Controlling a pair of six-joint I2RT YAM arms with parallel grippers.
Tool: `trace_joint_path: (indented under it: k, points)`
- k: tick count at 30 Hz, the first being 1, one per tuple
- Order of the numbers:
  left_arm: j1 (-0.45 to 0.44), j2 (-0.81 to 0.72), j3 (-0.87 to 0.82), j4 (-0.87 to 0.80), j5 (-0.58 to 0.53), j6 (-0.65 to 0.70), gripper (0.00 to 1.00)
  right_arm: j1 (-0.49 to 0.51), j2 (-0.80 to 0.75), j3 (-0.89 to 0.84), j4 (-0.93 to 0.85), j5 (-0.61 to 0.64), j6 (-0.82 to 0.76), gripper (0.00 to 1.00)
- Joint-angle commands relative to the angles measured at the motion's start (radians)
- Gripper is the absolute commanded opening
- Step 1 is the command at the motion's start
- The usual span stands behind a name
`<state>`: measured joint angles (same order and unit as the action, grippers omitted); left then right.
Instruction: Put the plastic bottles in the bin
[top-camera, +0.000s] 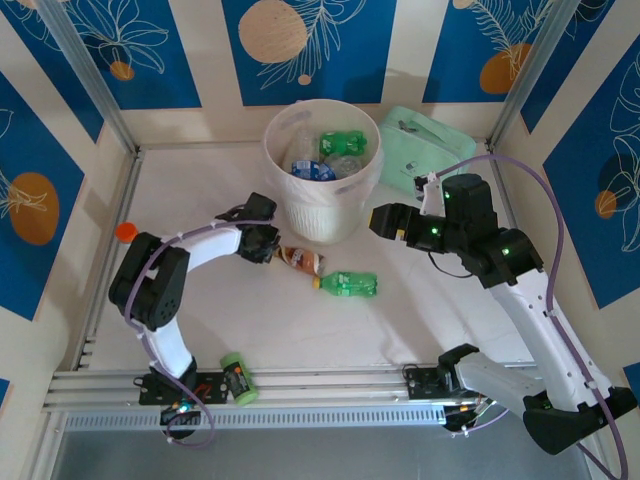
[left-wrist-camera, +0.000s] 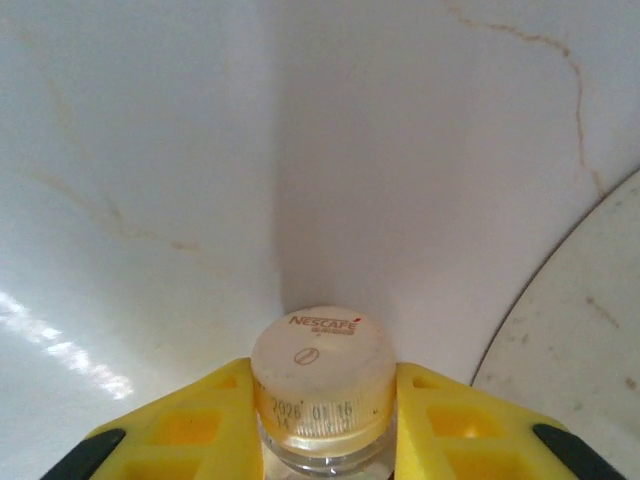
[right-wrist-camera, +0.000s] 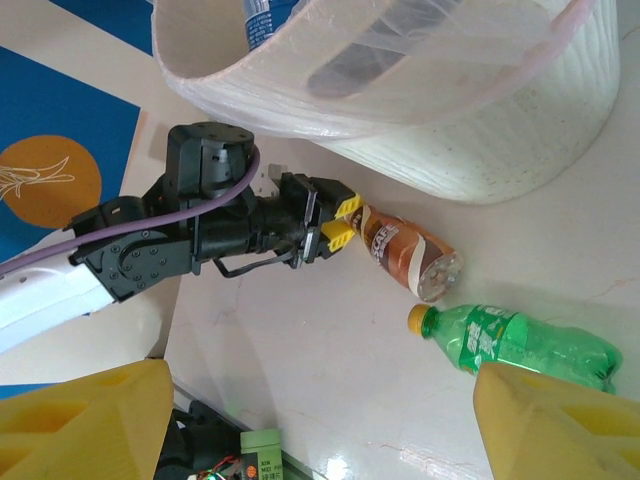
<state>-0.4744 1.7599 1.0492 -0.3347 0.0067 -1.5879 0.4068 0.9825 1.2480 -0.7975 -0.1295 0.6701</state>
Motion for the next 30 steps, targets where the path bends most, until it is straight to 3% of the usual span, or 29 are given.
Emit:
trace_joint_path:
  k: [1, 7, 15, 20, 30]
  points:
    - [-0.006, -0.080, -0.075, -0.065, 0.010, 0.052, 0.23, 0.006, -0.024, 0.019, -0.009, 0.010, 0.003, 0.79]
    - [-0.004, -0.302, -0.158, -0.106, -0.025, 0.130, 0.16, 0.012, -0.025, 0.027, 0.009, 0.013, 0.019, 0.79]
    - [0.007, -0.532, -0.232, 0.074, -0.011, 0.129, 0.08, 0.125, 0.003, -0.015, 0.084, -0.002, 0.069, 0.79]
    - [0.011, -0.610, -0.164, 0.049, -0.031, 0.156, 0.07, 0.223, 0.042, -0.088, 0.166, -0.074, 0.139, 0.80]
    - [0.013, -0.697, -0.091, 0.168, 0.051, 0.129, 0.04, 0.256, 0.150, -0.058, 0.284, -0.158, 0.199, 0.92]
